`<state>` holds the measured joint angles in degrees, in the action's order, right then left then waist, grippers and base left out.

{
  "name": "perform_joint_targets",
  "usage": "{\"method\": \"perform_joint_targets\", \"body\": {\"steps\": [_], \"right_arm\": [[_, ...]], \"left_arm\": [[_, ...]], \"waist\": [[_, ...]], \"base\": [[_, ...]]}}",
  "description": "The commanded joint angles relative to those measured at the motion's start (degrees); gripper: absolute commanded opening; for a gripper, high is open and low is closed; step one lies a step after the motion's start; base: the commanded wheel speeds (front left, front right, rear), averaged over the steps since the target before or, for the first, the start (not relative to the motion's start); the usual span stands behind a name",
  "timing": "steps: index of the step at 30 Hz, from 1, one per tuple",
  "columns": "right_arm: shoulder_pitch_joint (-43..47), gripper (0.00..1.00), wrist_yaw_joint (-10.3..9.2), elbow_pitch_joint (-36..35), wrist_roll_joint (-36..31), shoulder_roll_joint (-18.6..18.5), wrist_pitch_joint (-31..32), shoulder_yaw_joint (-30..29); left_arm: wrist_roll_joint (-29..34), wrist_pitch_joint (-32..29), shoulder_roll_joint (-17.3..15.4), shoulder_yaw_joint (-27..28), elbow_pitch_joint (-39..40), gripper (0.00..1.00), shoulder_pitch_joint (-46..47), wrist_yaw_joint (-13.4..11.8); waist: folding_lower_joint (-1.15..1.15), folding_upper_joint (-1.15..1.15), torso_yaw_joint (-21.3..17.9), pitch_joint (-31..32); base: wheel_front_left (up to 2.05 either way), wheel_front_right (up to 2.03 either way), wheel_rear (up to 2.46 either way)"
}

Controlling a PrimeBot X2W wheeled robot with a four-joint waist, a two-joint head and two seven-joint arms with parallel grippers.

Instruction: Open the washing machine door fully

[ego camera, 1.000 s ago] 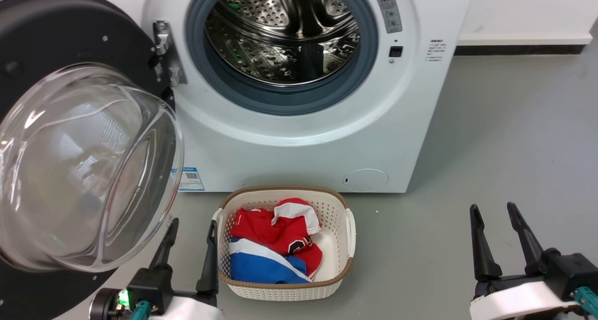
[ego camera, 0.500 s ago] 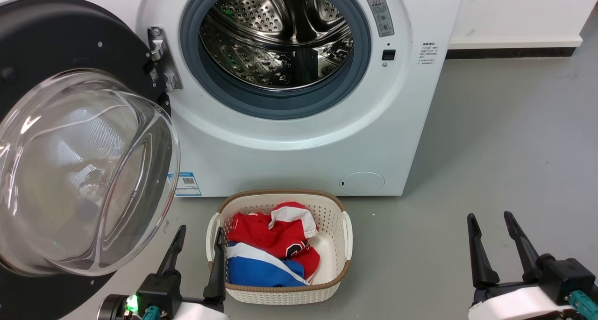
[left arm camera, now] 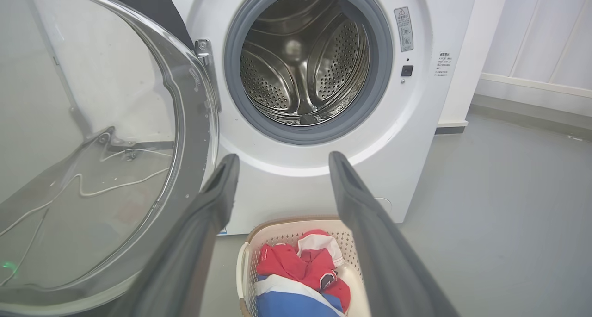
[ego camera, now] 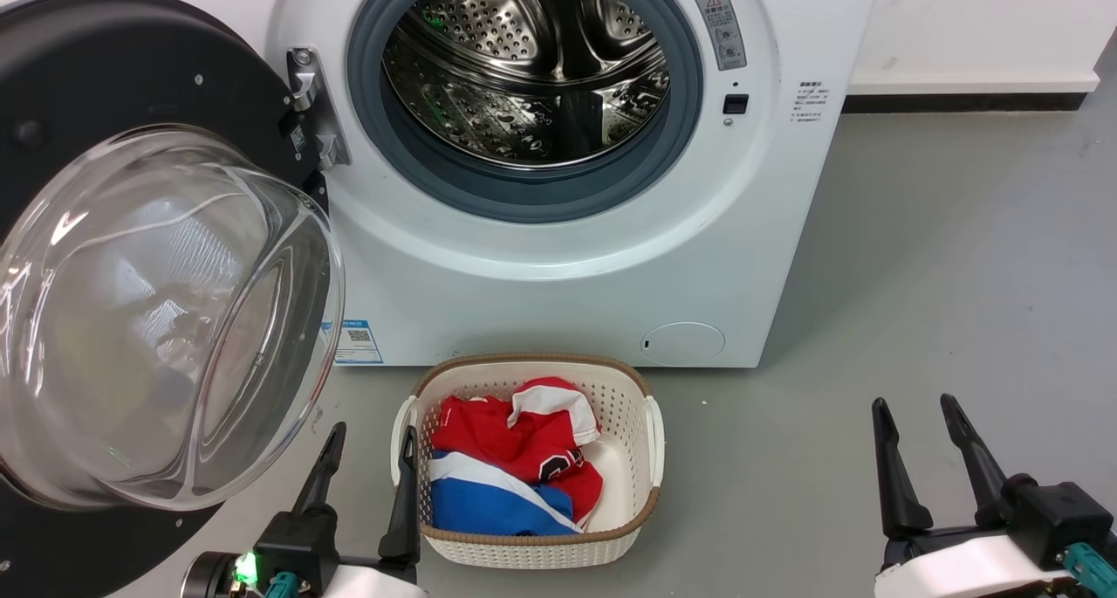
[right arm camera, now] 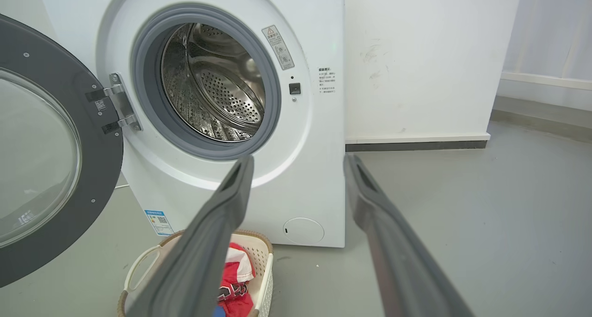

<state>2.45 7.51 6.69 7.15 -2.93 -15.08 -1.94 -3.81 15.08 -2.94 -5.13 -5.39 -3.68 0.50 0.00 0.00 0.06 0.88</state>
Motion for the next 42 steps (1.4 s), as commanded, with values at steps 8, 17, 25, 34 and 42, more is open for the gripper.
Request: {"method": "perform_joint_targets", "body": {"steps": [8,17,25,34,42], "right_arm": [[0.5,1.00,-0.04,0.1,0.9,0.1,-0.1,-0.1],[0.4,0.00,0.00,1.5,1.1,0.0,0.1,0.1],[-0.3,0.00,0.00,2.3,8.8,-0.1,1.9,-0.2],[-1.5,0.00,0.00,2.9,18.5,-0.2,4.3,-0.6],[-2.4,0.00,-0.01,3.4,26.3,-0.2,6.2,-1.0]], "left_arm": [[-0.2,0.1,0.1,0.2,-0.3,1.00,-0.6,0.4],[-1.1,-0.1,0.0,0.0,-1.9,0.00,-0.7,1.4],[-9.2,-1.8,-0.2,0.7,-2.7,0.00,-0.1,1.9],[-19.5,-4.0,-0.5,1.7,-3.6,0.00,1.4,2.5],[-27.8,-5.8,-0.7,2.5,-4.3,0.00,2.5,3.1]], "waist": [[0.00,0.00,0.6,0.2],[0.00,0.00,0.6,0.2],[0.00,0.00,0.6,0.1],[0.00,0.00,0.5,0.0],[0.00,0.00,0.5,-0.1]], "base": [[0.00,0.00,0.00],[0.00,0.00,0.00],[0.00,0.00,0.00],[0.00,0.00,0.00],[0.00,0.00,0.00]]}}
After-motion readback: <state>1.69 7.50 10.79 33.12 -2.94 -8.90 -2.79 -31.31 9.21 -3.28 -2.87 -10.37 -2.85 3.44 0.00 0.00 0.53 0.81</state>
